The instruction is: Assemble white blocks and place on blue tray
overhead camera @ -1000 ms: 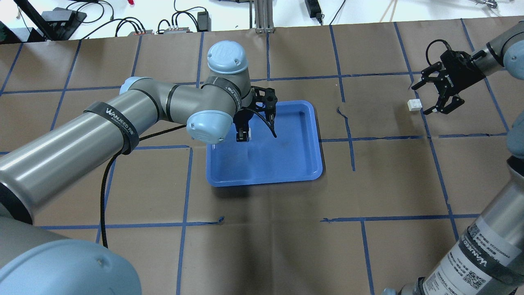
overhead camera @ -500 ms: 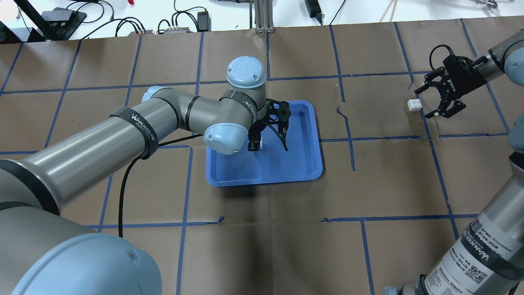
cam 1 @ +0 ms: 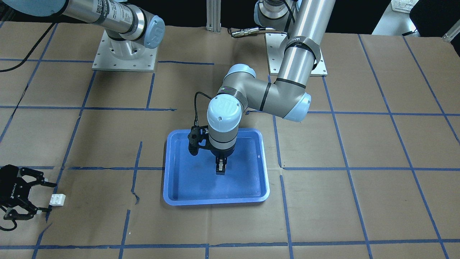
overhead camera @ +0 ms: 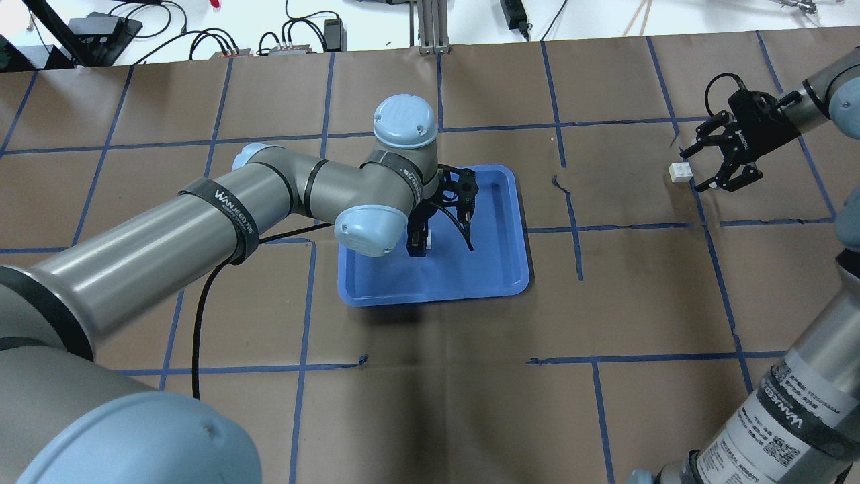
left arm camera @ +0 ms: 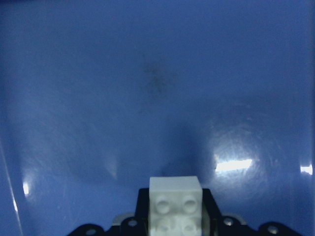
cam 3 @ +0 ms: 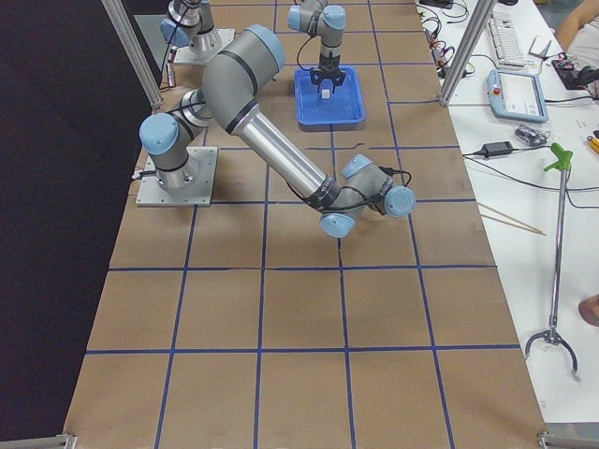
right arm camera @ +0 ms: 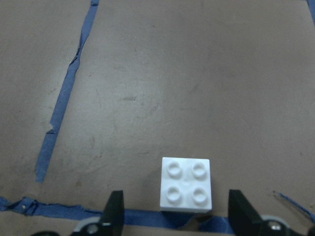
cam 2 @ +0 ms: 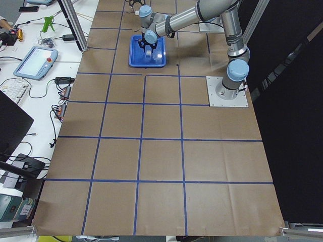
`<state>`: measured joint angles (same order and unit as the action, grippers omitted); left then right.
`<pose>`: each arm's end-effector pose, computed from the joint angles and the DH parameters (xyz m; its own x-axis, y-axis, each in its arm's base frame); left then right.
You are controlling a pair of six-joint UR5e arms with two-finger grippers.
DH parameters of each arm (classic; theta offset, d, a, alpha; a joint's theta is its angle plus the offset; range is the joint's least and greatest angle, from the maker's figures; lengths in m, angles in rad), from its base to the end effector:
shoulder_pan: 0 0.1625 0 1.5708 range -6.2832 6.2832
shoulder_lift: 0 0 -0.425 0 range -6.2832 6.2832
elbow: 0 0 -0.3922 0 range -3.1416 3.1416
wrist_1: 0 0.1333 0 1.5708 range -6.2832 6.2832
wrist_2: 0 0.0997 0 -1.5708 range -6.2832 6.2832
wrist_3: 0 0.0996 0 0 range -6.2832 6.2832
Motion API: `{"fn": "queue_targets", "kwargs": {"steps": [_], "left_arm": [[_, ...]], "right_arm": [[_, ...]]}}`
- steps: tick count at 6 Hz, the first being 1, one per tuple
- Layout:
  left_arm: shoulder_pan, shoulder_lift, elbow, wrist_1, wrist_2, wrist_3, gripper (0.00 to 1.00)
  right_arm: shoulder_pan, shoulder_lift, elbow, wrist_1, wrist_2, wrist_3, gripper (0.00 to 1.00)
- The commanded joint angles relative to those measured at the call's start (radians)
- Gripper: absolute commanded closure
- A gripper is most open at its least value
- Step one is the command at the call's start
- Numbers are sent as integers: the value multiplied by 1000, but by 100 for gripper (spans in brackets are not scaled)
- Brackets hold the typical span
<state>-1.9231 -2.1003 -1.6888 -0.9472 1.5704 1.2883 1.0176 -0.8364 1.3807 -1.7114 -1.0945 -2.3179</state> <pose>-0.3407 -0.5404 0.1908 0.0697 0.9973 0.0231 0.9975 -0.0698 0.0063 -0.2036 -0.6703 0.1543 0.0950 -0.9955 -0.0017 -0.8137 -0.0767 -0.5763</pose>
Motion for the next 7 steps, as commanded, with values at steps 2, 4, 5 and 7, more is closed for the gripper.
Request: {"fn": "queue_targets", "kwargs": {"steps": [2,4,5,7], "left_arm": [[6,101,26,-75,2,-26,2],[32,230,49,-276,2,-151,2],[41,302,49,-353,2,-282,2],[58,362,52,-396,3,-817,2]], "right_arm": [[-1,-1,-3,1,1,-3,51],[-1,-3,-9,-1,1,-5,68],[-1,-10,-12,-2,1,-3,70],[10,-73,-11,7,-2,15,70]]}}
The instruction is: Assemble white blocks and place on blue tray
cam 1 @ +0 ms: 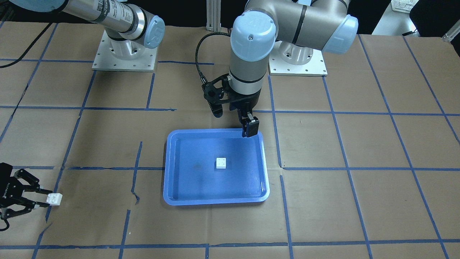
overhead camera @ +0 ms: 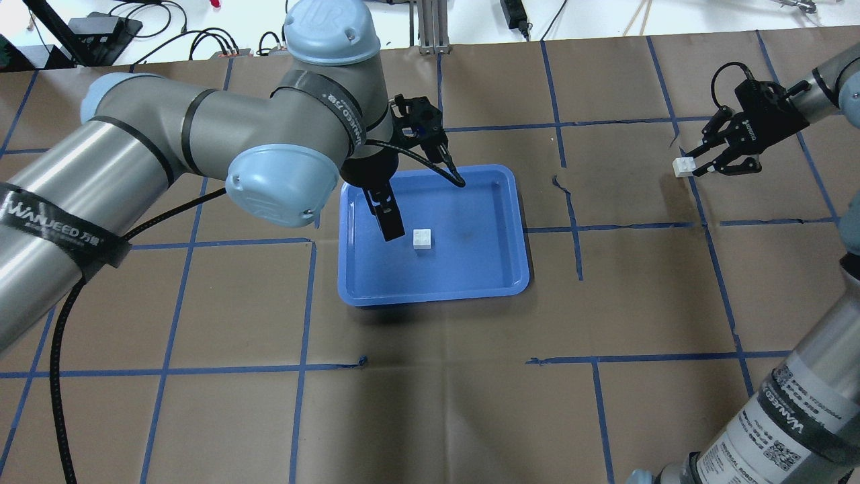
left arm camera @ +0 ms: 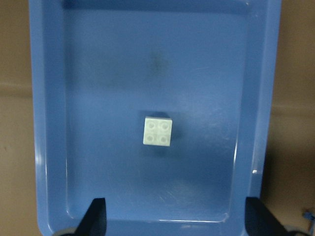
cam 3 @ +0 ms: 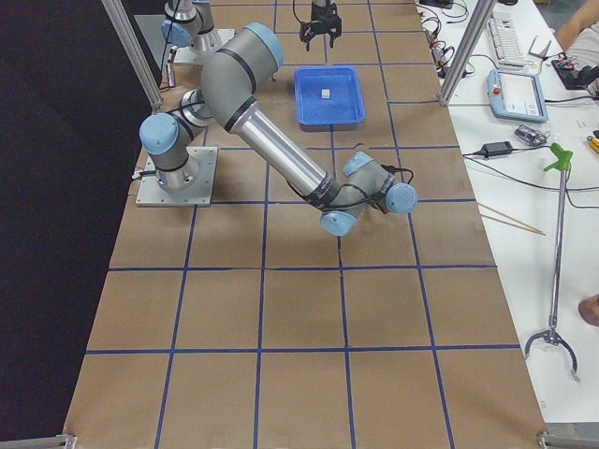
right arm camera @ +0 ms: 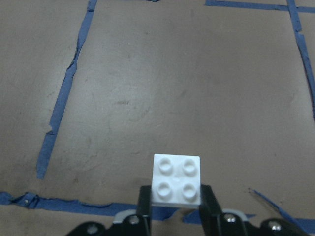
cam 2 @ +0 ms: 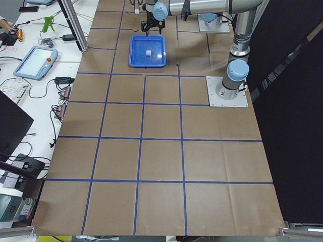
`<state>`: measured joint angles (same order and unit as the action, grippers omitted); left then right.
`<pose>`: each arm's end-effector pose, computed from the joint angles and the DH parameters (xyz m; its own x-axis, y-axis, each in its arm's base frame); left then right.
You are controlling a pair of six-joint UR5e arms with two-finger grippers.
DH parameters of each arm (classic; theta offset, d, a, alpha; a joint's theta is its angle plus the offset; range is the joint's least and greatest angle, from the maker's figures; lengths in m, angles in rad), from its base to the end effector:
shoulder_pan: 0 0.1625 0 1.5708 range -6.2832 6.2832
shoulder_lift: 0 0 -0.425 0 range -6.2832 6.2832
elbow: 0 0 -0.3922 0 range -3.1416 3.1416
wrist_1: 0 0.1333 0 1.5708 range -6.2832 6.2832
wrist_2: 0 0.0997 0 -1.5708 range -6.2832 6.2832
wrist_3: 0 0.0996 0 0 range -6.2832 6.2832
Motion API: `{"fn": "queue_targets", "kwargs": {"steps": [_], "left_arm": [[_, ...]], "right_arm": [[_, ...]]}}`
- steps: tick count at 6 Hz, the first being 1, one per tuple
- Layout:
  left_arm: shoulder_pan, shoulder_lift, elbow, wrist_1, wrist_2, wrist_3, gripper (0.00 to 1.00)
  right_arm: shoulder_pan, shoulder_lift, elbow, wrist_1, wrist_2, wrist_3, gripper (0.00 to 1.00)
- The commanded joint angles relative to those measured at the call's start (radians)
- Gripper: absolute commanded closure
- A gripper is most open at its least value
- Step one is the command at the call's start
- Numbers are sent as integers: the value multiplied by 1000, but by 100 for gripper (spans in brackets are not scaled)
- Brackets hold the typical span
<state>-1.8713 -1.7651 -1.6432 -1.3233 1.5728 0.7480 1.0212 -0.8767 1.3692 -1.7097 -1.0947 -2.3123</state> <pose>-0.2924 -0.4938 0.3746 -0.4989 0.8666 0.0116 0.8666 0.4987 0.0154 -0.2028 -0.6736 0.1862 0.0945 -0.9949 0.0350 -0.8288 -0.0981 -0.5509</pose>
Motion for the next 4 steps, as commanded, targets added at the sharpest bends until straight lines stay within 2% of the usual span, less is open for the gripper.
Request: {"fn": "queue_targets", "kwargs": {"steps": [1,2,3,4], "left_arm": [[29,56,8,-20,0,-508,2],[91,128,20,-48,-2,-617,1],[113,163,32,-159,-5,-674,1],[122,176,36,-177,-2,-749,1]], "right_arm": [[31,-89,8,37,-2,25,70],[75,-131,11,82,-4,22,70],[126,-164,40,84,-1,24,70],[163,-216,107,81,19,27,70]]}}
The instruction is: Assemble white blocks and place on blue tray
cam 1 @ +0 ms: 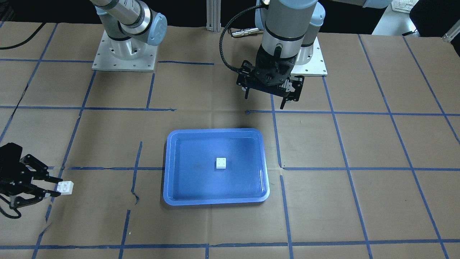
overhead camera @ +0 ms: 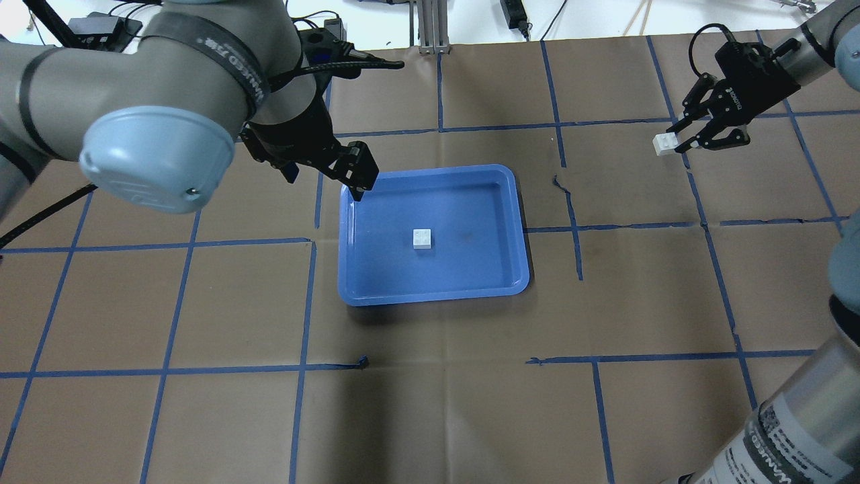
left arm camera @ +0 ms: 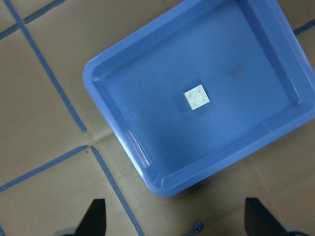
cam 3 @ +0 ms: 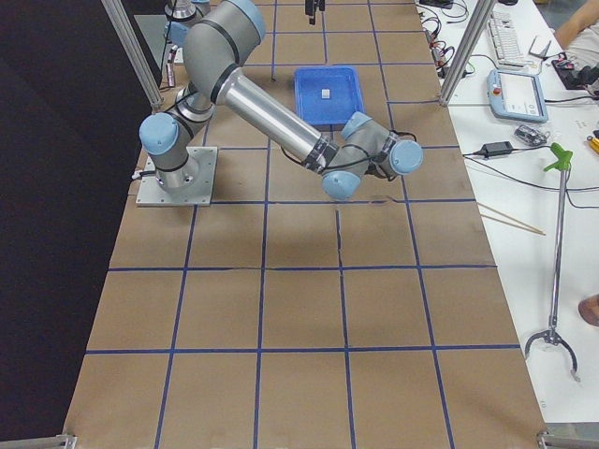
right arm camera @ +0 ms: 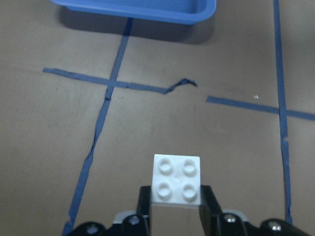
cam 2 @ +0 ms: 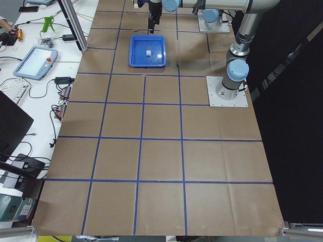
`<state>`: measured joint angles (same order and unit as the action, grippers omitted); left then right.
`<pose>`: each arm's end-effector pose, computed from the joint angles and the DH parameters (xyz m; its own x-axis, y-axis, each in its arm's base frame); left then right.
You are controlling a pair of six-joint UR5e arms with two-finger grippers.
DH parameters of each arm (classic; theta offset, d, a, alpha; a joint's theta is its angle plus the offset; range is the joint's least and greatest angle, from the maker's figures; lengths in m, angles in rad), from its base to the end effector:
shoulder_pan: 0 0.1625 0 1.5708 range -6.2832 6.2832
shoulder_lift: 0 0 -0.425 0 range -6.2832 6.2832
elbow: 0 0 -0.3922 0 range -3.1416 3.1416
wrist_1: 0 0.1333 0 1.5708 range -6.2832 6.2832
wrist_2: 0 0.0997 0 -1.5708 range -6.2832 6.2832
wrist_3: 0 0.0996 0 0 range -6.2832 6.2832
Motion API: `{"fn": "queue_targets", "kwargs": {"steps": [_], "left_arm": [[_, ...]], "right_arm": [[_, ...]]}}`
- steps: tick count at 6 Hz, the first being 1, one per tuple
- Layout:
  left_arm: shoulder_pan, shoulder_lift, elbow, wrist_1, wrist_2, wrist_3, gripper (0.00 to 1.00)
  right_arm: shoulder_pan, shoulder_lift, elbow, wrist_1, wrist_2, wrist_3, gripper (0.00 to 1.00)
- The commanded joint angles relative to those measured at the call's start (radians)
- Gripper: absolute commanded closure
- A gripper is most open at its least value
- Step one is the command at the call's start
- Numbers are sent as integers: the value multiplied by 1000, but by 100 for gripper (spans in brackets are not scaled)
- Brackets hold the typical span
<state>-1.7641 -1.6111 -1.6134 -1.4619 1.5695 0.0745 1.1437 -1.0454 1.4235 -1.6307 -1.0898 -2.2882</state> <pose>-0.2290 -0.4751 0.4577 -0.9644 0.2646 -0.0006 0.2645 0.9640 -0.0260 -0.1038 -0.6611 0.2703 0.1946 -0.9794 0.0532 -0.8215 -0.1923 -0.5368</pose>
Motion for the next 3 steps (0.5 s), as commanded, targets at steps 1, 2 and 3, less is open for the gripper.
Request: {"fn": "queue_targets", "kwargs": {"steps": [1,2,3], "left_arm": [[53,22,22,-50,3,-109,1],[102,23,61,-92,3,-128,1],[136,26,108,-171,1,-130,1]], "right_arm": [[65,-91,130,-17,68,12,70],[91,-111,165,-35,121,79,70],[144,-113,175,-85,128,166,70]]}}
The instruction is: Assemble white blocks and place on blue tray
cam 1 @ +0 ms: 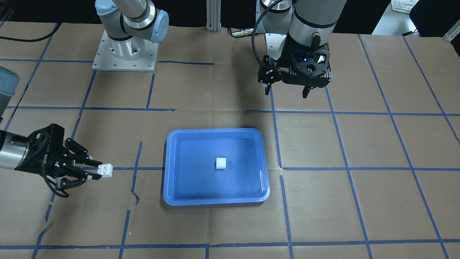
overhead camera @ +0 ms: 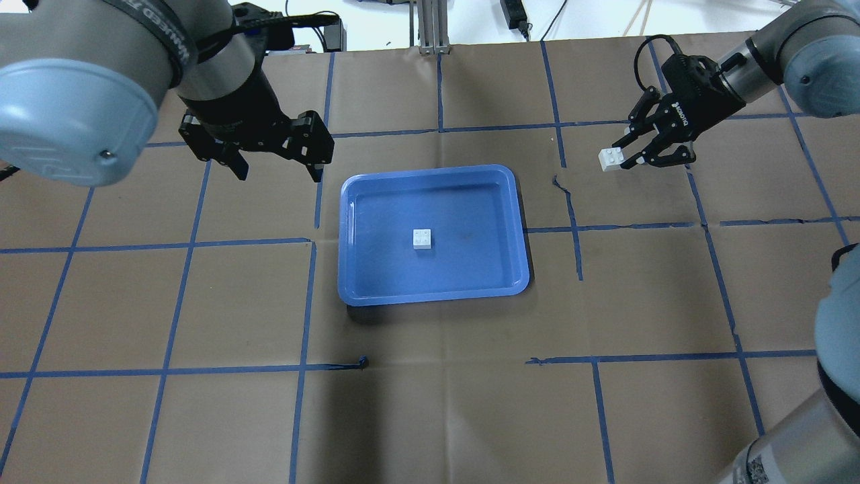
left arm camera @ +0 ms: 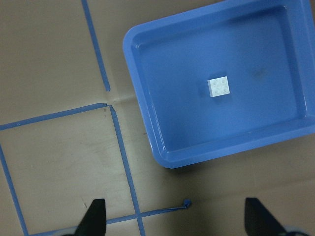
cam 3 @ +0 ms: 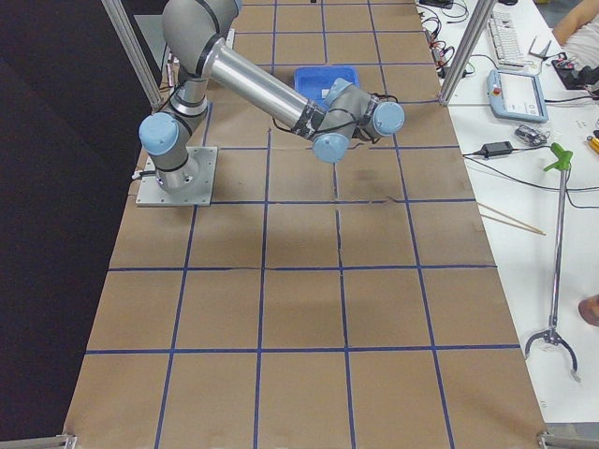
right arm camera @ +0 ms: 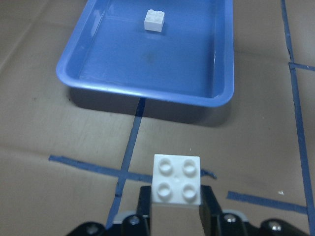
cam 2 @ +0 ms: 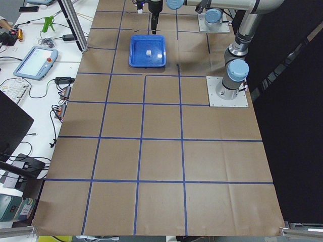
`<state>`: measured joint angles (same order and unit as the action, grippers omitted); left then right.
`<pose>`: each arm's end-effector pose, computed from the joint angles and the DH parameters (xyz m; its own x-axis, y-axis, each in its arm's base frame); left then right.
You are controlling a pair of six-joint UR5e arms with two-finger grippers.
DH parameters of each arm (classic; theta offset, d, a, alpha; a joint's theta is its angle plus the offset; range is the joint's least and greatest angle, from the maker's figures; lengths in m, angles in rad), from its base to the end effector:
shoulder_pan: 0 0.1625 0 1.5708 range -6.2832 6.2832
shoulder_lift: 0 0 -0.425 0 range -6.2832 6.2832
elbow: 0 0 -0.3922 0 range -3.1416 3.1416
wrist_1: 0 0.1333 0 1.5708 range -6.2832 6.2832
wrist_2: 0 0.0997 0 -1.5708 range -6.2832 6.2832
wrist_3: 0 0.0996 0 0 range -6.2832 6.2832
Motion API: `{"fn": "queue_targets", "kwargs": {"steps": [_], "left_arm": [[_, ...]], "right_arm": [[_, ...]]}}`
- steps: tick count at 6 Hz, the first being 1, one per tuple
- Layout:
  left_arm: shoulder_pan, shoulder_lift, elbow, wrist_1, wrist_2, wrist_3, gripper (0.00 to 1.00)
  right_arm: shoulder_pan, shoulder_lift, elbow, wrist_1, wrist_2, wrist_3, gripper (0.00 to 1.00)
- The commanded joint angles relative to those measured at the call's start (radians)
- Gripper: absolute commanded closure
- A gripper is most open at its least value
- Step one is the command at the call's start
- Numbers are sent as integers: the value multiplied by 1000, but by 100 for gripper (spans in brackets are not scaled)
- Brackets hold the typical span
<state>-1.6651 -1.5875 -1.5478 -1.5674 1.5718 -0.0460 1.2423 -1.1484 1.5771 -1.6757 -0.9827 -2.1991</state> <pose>-0.1797 -0.4852 0.4913 -0.9988 0.0483 -0.0006 0.0483 0.9988 -0.0097 -0.0148 -0.6279 0.2768 0.1820 -0.9819 0.0517 -0.7708 -0.1751 -0.6125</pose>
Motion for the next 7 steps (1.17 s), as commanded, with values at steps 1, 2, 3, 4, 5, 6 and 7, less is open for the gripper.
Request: {"fn": "queue_targets", "kwargs": {"steps": [1,2,3,4,5,6,7], "left_arm": [[51,7,57,-72,-4,-6,1],[56,14,51,-62,-10,-8,1],[61,8,26,28,-10,0,1],[70,4,2,49,-19,6,1],[91,4,-9,61,-27,8,1],[94,11,-15,56,-30,8,1],[110,11,-11,69,-86,8,1]], "right_arm": [[95,-10,24,-102,21,182,70],[144,-10,53,-177,22,267,70],[204,-10,105,-328,29,415,70],[263,-2,159,-480,36,573,70],[323,1,214,-627,35,713,70],[374,15,271,-759,33,792,70],[415,39,326,-895,27,871,69]]}}
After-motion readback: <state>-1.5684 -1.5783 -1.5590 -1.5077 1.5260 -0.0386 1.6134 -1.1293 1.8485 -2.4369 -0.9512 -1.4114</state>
